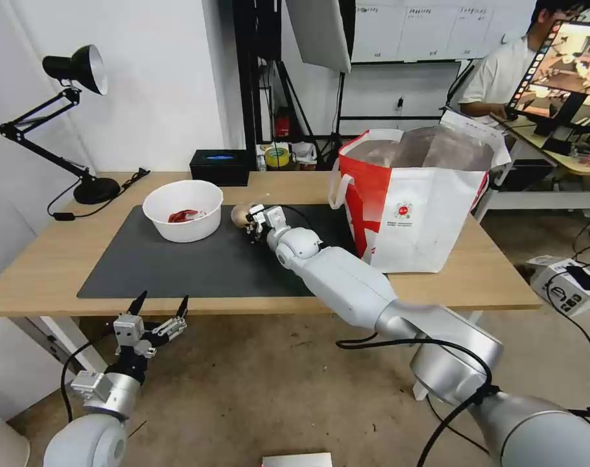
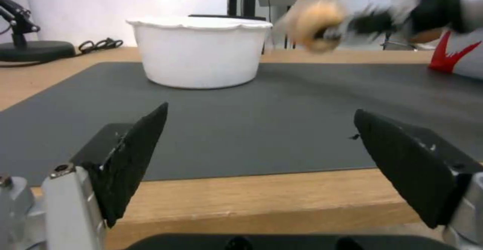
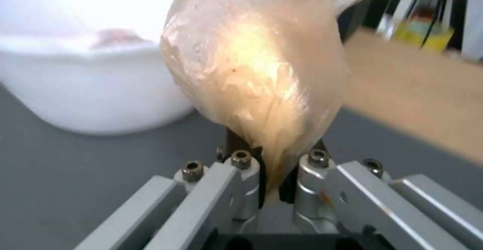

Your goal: Pick up the trash from the table and place it into the takeout bag.

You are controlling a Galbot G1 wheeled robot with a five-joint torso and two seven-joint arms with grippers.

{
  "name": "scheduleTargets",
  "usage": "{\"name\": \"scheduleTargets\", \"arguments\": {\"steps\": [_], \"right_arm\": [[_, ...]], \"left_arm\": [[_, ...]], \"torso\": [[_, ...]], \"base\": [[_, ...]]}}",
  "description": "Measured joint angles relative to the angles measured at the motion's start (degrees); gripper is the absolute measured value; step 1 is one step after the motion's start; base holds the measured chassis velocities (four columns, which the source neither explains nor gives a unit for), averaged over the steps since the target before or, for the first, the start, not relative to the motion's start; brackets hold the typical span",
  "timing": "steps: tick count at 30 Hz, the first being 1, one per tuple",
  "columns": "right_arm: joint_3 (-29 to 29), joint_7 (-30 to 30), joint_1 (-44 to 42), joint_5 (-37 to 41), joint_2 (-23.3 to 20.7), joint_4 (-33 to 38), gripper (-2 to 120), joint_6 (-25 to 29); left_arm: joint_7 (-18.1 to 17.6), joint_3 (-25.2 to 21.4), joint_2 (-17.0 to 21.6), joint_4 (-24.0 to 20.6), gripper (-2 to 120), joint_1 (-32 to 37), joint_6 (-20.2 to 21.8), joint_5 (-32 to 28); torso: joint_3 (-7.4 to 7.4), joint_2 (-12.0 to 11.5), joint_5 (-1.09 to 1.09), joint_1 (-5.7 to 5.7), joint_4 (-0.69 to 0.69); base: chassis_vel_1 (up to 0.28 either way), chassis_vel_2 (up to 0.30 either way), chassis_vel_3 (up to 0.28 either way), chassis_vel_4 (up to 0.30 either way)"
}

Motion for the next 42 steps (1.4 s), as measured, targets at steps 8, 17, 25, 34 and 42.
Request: {"name": "scheduleTargets", "arguments": {"steps": [8,17,25,34,42], "right_arm": [[1.9,8.1,-4.4,5.2,-17.4,30.5,5,-1.1],[14.9,14.0,-14.7,1.3,-31.0,50.1,5,7.0],[19.9,20.8,-16.1,-4.0,-34.9,48.6,5,15.0],[23.0,24.4,-16.3,2.2,-36.2,44.4,4,10.9],[25.6,28.8,-15.2,15.5,-39.8,45.2,24,1.7]], "left_arm": [[-0.1,0.0,0.2,0.0,100,0.0,0.0,-0.1],[-0.2,0.7,0.3,-0.3,100,0.1,0.0,0.1],[-0.7,2.7,-0.7,-0.4,100,-0.3,0.2,1.5],[-1.1,3.2,-0.9,-1.2,100,-0.2,0.6,1.9],[-1.1,3.3,-0.8,-2.1,100,0.3,0.9,1.9]], "torso": [[-0.01,0.0,0.01,-0.01,-0.03],[-0.01,0.0,0.02,-0.01,-0.04],[-0.01,0.0,0.01,-0.01,-0.03],[0.0,0.0,0.01,0.0,-0.02],[0.0,0.0,0.0,0.0,-0.03]], "base": [[0.0,0.0,0.0,0.0],[0.0,0.0,0.0,0.0],[0.0,0.0,0.0,0.0],[0.0,0.0,0.0,0.0],[0.0,0.0,0.0,0.0]]}}
